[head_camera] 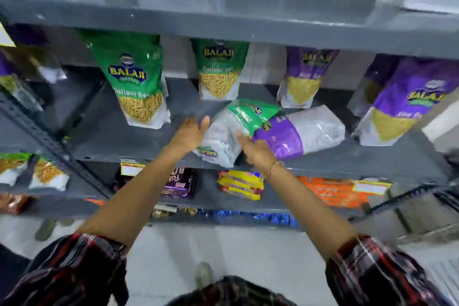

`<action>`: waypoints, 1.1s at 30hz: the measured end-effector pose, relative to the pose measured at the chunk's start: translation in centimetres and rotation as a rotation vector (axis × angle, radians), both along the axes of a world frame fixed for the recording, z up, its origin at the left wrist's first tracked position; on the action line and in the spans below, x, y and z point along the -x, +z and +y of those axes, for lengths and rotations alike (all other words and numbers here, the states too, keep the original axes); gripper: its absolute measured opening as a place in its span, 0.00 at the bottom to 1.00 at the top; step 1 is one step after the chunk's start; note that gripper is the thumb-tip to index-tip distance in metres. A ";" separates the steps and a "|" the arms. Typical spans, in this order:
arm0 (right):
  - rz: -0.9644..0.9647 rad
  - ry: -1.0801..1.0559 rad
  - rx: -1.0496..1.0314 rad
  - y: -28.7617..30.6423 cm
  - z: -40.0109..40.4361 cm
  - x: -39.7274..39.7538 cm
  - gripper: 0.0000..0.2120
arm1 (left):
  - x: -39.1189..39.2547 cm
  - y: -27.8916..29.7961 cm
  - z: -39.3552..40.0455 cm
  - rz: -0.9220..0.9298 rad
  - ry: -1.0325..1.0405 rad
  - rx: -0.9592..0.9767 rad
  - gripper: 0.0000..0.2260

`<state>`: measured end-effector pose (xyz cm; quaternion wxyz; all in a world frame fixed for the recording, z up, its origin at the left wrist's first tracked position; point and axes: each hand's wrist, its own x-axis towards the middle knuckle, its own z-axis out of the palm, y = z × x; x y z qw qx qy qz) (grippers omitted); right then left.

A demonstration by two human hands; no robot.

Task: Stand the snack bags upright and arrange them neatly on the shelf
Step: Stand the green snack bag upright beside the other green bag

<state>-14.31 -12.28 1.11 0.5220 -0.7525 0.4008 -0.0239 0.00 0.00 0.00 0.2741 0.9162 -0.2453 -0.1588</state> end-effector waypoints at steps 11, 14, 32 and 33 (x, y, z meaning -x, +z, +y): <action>-0.056 -0.130 -0.244 -6.3 -2.3 -4.9 0.60 | -4.0 -1.0 1.6 0.940 -0.216 0.250 0.33; -0.180 -0.149 -0.339 -2.9 0.2 -2.6 0.31 | -4.2 -0.9 1.8 1.015 -0.215 0.341 0.37; -0.343 0.197 0.212 -0.7 -5.0 -10.9 0.35 | -8.5 -0.3 -1.3 0.209 0.004 0.585 0.46; -0.325 0.196 0.238 -1.0 -5.2 -11.3 0.34 | -8.7 -0.8 -1.4 0.191 0.021 0.566 0.46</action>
